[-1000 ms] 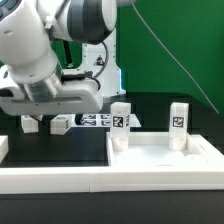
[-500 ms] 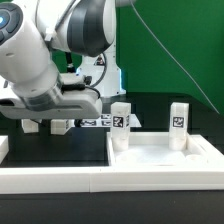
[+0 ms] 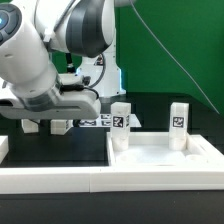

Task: Assemble square table

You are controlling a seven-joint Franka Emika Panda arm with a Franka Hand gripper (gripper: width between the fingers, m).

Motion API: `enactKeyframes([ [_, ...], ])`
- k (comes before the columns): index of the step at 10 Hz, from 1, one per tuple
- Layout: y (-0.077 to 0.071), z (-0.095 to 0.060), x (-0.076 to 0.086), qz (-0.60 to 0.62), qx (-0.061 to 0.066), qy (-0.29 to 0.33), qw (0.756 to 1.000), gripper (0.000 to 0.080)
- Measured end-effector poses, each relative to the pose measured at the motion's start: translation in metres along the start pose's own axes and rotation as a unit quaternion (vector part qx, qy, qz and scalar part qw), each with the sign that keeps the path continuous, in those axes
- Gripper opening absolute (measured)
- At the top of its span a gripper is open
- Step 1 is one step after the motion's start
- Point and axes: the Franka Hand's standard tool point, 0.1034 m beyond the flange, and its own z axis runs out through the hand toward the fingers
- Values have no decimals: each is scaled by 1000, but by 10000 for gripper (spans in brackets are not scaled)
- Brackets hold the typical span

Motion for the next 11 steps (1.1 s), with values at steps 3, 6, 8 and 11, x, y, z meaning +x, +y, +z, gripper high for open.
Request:
enactKeyframes([
  [3, 3, 12, -3, 23, -12, -12, 1000, 649],
  [6, 0, 17, -4, 21, -13, -16, 1000, 649],
  [8, 1, 17, -5, 20, -12, -16, 1000, 649],
  [11, 5, 17, -5, 23, -8, -16, 1000, 649],
])
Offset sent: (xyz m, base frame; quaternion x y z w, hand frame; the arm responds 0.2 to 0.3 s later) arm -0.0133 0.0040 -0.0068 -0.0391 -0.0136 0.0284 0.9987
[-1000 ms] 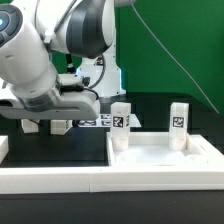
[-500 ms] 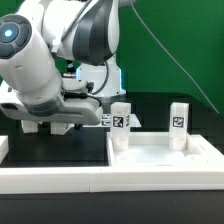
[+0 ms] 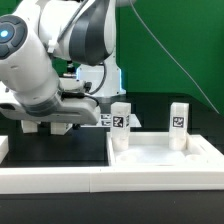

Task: Assemble square table

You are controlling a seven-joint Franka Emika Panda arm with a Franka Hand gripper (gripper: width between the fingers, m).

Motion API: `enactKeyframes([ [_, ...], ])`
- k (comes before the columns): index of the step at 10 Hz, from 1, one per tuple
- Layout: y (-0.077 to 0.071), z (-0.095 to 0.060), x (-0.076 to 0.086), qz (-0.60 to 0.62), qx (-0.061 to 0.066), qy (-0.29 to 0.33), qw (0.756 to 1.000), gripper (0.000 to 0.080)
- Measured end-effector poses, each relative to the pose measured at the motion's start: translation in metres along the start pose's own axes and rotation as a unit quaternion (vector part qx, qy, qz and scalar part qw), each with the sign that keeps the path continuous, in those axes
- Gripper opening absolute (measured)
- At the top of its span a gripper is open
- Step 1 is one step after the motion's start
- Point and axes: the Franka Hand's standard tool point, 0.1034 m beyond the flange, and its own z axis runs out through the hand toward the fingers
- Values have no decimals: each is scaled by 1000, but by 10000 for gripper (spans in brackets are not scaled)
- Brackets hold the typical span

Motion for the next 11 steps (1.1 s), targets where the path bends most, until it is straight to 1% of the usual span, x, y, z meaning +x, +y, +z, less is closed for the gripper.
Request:
enactKeyframes([
  [1, 0, 0, 0, 0, 1, 0, 1000, 599],
  [2, 0, 0, 0, 0, 1, 0, 1000, 599],
  [3, 0, 0, 0, 0, 1, 1, 1000, 423],
  [4, 0, 0, 0, 1, 1, 1, 1000, 423],
  [5, 0, -1, 1, 1, 1, 1, 1000, 288],
  [9, -1, -2, 1, -1, 0, 3, 1000, 288],
  [10, -2, -5, 1, -1, -1, 4, 1000, 288],
  [11, -6, -11, 2, -4, -2, 8, 1000, 288],
])
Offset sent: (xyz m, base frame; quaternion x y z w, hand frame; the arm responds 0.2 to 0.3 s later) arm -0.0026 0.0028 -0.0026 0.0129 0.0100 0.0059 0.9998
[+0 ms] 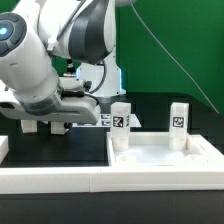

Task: Assemble square table

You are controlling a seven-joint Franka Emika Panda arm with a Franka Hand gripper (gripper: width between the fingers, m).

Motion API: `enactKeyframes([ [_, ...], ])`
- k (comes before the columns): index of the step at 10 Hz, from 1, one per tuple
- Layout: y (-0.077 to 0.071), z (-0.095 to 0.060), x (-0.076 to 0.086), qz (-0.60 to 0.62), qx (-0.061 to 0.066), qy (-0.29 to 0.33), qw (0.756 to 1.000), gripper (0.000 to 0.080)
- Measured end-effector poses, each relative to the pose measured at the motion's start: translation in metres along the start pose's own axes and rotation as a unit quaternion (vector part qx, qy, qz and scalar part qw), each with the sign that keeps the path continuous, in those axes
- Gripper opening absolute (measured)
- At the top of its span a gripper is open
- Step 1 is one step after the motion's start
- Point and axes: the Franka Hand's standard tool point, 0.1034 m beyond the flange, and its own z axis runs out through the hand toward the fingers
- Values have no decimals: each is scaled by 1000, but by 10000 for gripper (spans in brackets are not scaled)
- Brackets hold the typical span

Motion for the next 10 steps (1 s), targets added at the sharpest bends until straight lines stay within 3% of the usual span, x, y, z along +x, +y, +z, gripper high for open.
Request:
enactKeyframes([
  [3, -14, -38, 1, -12, 3, -5, 1000, 288],
  [7, -13, -42, 9, -13, 0, 22, 1000, 290],
  [8, -13, -48, 18, -15, -5, 70, 997, 290],
  [9, -18, -56, 14, -13, -4, 85, 996, 290],
  [10, -21, -68, 20, -14, -6, 117, 993, 290],
])
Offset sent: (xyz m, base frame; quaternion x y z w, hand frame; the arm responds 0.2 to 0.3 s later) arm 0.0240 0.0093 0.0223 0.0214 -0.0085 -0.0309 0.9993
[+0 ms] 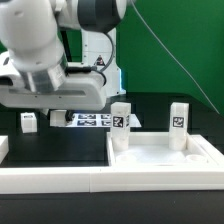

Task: Assemble square table

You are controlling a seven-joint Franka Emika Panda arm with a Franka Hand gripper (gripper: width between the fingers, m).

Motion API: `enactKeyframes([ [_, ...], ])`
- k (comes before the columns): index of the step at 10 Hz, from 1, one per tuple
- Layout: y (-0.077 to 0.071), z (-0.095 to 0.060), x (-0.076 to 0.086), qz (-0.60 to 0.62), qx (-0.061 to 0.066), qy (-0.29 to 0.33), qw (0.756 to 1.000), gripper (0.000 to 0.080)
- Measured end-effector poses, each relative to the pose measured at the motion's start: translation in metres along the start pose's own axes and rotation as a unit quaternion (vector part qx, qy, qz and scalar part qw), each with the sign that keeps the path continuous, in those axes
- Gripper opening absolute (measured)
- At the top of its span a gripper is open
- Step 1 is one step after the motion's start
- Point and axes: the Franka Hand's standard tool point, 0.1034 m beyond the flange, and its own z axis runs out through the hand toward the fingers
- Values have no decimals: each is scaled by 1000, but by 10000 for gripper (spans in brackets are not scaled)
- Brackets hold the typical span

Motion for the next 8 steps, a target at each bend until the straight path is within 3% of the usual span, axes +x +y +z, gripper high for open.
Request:
enactKeyframes([
  [5, -10, -25, 23, -4, -12, 131, 991, 290],
  [8, -31, -51, 38, -3, -24, 235, 972, 290],
])
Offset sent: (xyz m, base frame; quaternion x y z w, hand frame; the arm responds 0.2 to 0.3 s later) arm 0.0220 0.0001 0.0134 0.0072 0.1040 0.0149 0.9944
